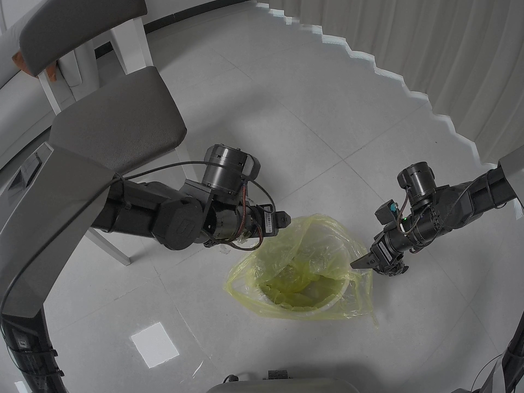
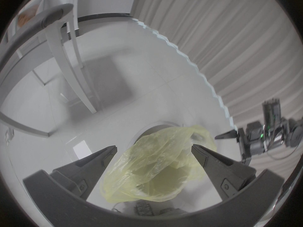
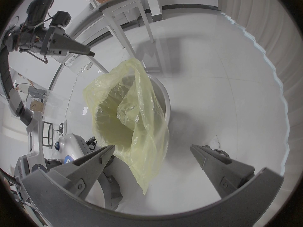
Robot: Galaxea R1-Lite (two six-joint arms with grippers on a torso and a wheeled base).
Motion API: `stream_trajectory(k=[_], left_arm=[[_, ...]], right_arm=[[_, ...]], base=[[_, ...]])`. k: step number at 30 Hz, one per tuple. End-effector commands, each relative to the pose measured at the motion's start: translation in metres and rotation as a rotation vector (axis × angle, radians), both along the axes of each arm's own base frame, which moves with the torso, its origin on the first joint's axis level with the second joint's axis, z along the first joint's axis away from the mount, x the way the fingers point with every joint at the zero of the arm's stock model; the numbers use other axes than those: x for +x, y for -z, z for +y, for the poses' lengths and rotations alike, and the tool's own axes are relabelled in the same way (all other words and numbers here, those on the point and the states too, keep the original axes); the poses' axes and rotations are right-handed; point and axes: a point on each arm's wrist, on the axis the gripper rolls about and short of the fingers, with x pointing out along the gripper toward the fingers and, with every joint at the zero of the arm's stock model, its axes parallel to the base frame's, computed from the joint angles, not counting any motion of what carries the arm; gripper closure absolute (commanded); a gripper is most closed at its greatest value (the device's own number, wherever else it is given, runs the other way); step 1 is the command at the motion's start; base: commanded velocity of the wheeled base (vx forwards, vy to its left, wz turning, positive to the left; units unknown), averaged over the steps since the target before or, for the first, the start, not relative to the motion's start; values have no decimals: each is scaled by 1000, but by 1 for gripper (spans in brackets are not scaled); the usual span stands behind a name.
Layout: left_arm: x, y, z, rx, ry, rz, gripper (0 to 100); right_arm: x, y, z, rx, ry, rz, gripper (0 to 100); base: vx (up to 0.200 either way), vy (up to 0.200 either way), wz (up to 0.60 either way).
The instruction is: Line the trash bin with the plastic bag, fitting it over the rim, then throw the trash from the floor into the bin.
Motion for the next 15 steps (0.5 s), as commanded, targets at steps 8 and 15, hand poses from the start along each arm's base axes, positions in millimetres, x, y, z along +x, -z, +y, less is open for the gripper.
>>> stream_trajectory(k=[8, 15], left_arm=[[-3, 3, -6, -15, -16, 2, 0], [-9, 7, -8, 16, 7, 19, 0]], right_arm=[[-5, -4, -3, 7, 7, 1, 0], [-6, -4, -3, 5, 4, 3, 0]], base=[[150, 0, 0], [171, 0, 0]])
